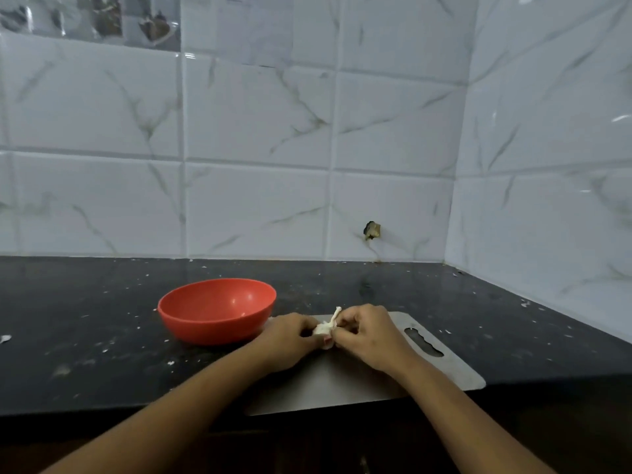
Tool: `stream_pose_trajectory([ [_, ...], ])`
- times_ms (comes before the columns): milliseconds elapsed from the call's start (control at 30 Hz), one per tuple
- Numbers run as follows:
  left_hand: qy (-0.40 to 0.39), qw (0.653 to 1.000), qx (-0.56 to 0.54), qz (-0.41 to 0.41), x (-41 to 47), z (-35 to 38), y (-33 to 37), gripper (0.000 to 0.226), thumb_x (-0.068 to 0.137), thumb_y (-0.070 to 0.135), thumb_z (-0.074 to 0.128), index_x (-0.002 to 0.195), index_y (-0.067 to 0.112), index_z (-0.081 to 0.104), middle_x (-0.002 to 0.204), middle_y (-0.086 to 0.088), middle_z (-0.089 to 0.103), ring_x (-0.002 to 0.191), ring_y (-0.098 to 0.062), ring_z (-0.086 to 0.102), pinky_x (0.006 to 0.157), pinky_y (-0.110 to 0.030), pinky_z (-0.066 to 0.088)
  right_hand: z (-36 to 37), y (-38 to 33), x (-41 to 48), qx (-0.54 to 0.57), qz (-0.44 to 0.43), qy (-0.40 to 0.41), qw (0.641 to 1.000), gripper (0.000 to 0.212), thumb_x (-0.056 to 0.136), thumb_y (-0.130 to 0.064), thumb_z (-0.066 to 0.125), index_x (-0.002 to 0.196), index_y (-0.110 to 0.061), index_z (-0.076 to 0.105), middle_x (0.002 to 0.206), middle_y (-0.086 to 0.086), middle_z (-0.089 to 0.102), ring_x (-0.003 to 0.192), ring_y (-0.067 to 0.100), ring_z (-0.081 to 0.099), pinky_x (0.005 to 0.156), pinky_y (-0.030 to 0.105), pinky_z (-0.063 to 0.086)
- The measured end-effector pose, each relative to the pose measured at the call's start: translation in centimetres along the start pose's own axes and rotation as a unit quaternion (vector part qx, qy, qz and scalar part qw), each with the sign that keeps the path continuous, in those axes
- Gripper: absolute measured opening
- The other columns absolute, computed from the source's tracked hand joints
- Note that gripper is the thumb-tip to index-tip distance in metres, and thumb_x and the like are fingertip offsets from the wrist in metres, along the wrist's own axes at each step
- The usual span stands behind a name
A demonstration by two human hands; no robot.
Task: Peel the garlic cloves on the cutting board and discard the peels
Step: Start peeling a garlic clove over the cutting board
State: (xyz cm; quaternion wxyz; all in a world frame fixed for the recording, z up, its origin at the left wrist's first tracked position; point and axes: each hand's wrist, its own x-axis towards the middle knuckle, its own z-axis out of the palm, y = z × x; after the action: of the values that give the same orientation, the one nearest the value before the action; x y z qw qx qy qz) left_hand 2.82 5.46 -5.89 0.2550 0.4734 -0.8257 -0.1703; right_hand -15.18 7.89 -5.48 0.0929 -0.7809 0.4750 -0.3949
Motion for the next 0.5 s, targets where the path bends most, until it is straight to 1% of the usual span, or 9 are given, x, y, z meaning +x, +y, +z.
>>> stream_pose_trajectory([
  [33, 0.019, 1.000, -0.012, 0.009, -0.37, 0.27, -0.18, 0.016, 0.089, 0.041, 0.062, 0.096, 0.029, 0.070, 0.091, 0.007, 0.070, 0.078, -0.006, 0.057, 0.069, -0.024, 0.040, 0.29, -0.22, 0.01, -0.003, -0.002, 0.003, 1.000, 0.033, 0.080, -0.014, 0.065, 0.054, -0.034, 0.059, 0.056, -0.010, 0.061, 0.055, 0.008, 0.054, 0.052, 0.023, 0.039],
  [67, 0.035, 0.999, -0.018, 0.017, -0.73, 0.48, -0.25, 0.015, 0.089, 0.039, 0.062, 0.094, 0.027, 0.070, 0.090, 0.006, 0.070, 0.078, -0.007, 0.059, 0.068, -0.024, 0.040, 0.50, -0.43, -0.01, -0.006, -0.005, 0.005, 1.000, 0.026, 0.081, -0.015, 0.065, 0.058, -0.029, 0.064, 0.061, -0.005, 0.065, 0.058, 0.016, 0.059, 0.055, 0.029, 0.042],
  [100, 0.049, 0.998, -0.017, 0.023, -0.98, 0.61, -0.16, 0.017, 0.089, 0.039, 0.062, 0.093, 0.024, 0.070, 0.088, 0.005, 0.070, 0.077, -0.009, 0.060, 0.068, -0.026, 0.041, 0.57, -0.48, -0.09, -0.008, -0.006, 0.005, 1.000, 0.019, 0.082, -0.016, 0.064, 0.064, -0.022, 0.068, 0.065, 0.000, 0.067, 0.063, 0.022, 0.062, 0.057, 0.033, 0.044],
  [167, 0.062, 0.998, -0.008, 0.022, -1.19, 0.70, -0.11, 0.018, 0.089, 0.038, 0.062, 0.090, 0.022, 0.070, 0.083, 0.001, 0.070, 0.071, -0.011, 0.057, 0.064, -0.027, 0.039, 0.65, -0.47, -0.31, -0.012, -0.010, 0.004, 1.000, 0.016, 0.084, -0.018, 0.062, 0.073, -0.014, 0.072, 0.068, 0.004, 0.069, 0.067, 0.025, 0.064, 0.060, 0.036, 0.046],
  [233, 0.058, 0.998, -0.002, 0.015, -1.16, 0.53, -0.21, 0.016, 0.089, 0.040, 0.061, 0.085, 0.026, 0.069, 0.080, -0.001, 0.068, 0.067, -0.011, 0.055, 0.064, -0.029, 0.040, 0.76, -0.55, -0.47, -0.011, -0.015, 0.003, 1.000, 0.017, 0.086, -0.019, 0.061, 0.076, -0.013, 0.073, 0.068, 0.004, 0.070, 0.066, 0.025, 0.064, 0.061, 0.037, 0.047],
  [300, 0.056, 0.998, 0.004, 0.012, -1.11, 0.44, -0.29, 0.019, 0.089, 0.043, 0.060, 0.083, 0.027, 0.067, 0.079, -0.002, 0.068, 0.069, -0.013, 0.057, 0.068, -0.032, 0.044, 0.80, -0.62, -0.52, -0.012, -0.018, 0.003, 1.000, 0.018, 0.087, -0.019, 0.060, 0.076, -0.013, 0.073, 0.067, 0.005, 0.069, 0.064, 0.027, 0.063, 0.060, 0.039, 0.048],
  [400, 0.057, 0.998, -0.012, 0.008, -1.20, 0.52, -0.11, 0.023, 0.090, 0.038, 0.061, 0.091, 0.017, 0.071, 0.084, -0.003, 0.070, 0.074, -0.014, 0.059, 0.069, -0.030, 0.042, 0.88, -0.41, -0.45, -0.011, -0.022, 0.006, 1.000, 0.020, 0.088, -0.022, 0.058, 0.075, -0.014, 0.072, 0.066, 0.005, 0.068, 0.063, 0.028, 0.062, 0.059, 0.042, 0.049],
  [500, 0.060, 0.998, -0.021, 0.013, -1.20, 0.66, -0.20, 0.024, 0.090, 0.037, 0.062, 0.096, 0.016, 0.072, 0.088, -0.002, 0.071, 0.080, -0.015, 0.062, 0.071, -0.030, 0.043, 0.87, -0.39, -0.53, -0.011, -0.022, 0.007, 1.000, 0.020, 0.086, -0.023, 0.058, 0.077, -0.013, 0.073, 0.067, 0.004, 0.069, 0.063, 0.025, 0.063, 0.060, 0.041, 0.049],
])
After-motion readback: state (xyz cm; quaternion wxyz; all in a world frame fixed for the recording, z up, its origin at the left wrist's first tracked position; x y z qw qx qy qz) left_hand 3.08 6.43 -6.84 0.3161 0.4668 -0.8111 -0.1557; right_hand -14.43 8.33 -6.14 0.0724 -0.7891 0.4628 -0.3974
